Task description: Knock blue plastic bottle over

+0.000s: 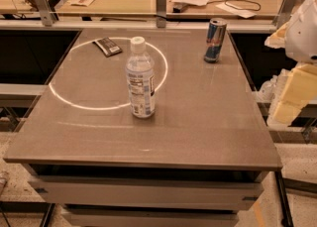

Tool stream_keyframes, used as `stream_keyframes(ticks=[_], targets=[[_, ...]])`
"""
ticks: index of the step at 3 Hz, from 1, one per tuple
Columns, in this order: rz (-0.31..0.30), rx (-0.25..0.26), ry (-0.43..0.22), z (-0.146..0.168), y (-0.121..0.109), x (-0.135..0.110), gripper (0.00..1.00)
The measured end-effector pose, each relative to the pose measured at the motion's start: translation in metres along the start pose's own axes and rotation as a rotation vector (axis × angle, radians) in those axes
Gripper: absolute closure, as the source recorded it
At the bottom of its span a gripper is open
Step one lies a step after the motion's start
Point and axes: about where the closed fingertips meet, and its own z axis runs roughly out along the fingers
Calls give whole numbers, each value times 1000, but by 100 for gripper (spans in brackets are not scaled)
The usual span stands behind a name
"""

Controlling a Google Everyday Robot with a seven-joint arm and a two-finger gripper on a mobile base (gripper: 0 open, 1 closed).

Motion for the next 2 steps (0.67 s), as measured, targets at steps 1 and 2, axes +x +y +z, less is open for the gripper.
stream_keyframes(ticks=[1, 2], targets=[[0, 0, 0, 0, 0, 0, 0], [5, -32, -53, -1, -2, 2, 0]])
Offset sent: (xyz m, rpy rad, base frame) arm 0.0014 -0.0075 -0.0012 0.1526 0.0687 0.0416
